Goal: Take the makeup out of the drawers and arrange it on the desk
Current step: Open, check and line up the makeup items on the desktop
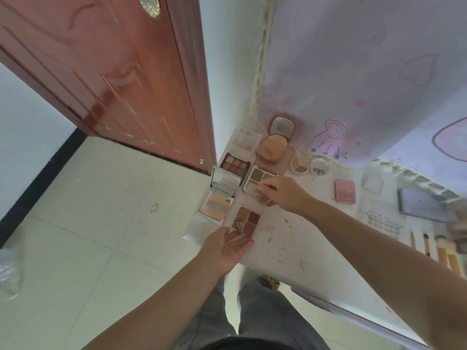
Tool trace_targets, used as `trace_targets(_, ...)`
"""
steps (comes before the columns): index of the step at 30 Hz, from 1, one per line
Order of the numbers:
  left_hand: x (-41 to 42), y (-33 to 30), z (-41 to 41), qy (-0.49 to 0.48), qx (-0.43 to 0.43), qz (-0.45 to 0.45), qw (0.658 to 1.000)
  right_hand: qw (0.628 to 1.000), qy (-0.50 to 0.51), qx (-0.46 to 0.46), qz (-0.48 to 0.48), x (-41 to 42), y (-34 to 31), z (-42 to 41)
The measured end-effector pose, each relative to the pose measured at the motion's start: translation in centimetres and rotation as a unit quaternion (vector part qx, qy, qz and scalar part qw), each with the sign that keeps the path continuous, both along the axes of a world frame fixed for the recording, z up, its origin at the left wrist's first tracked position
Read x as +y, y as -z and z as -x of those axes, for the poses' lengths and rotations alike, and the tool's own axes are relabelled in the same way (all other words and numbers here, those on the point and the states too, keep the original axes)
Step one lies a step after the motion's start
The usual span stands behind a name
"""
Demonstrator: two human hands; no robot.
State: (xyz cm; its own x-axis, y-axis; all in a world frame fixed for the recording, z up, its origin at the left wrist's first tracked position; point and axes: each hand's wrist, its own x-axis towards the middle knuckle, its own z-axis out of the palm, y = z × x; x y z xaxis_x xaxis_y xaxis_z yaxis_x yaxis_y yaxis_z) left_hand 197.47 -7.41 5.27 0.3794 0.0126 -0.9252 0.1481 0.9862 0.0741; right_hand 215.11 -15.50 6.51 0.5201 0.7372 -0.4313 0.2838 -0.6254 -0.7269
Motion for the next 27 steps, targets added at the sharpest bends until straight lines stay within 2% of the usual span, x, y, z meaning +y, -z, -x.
trace_targets(11, 0.1, -1.5, 0.0, 0.031, 0.021, -0.015, 0.999, 0.987, -0.081, -0.127, 0.048, 1.2, 0.3, -0.7)
trace_targets(16, -2.2, -2.1, -1.1, 0.117, 0.011, -0.011, 0.993, 0.988, -0.038, -0.142, 0.051, -1.8, -0.8, -1.7)
trace_targets(18, -3.9, -2.3, -2.7, 0.160, -0.002, -0.020, 0.987, 0.988, -0.001, -0.144, 0.060, -4.1, -1.3, -2.7)
trace_targets(21, -6.5, -2.5, -6.2, 0.218, -0.022, -0.046, 0.975, 0.977, 0.059, -0.167, 0.121, -8.7, -2.4, -4.8)
trace_targets(27, -10.7, -2.1, -15.6, 0.254, -0.055, -0.127, 0.957, 0.957, 0.001, -0.204, 0.205, -15.1, -1.7, -8.8)
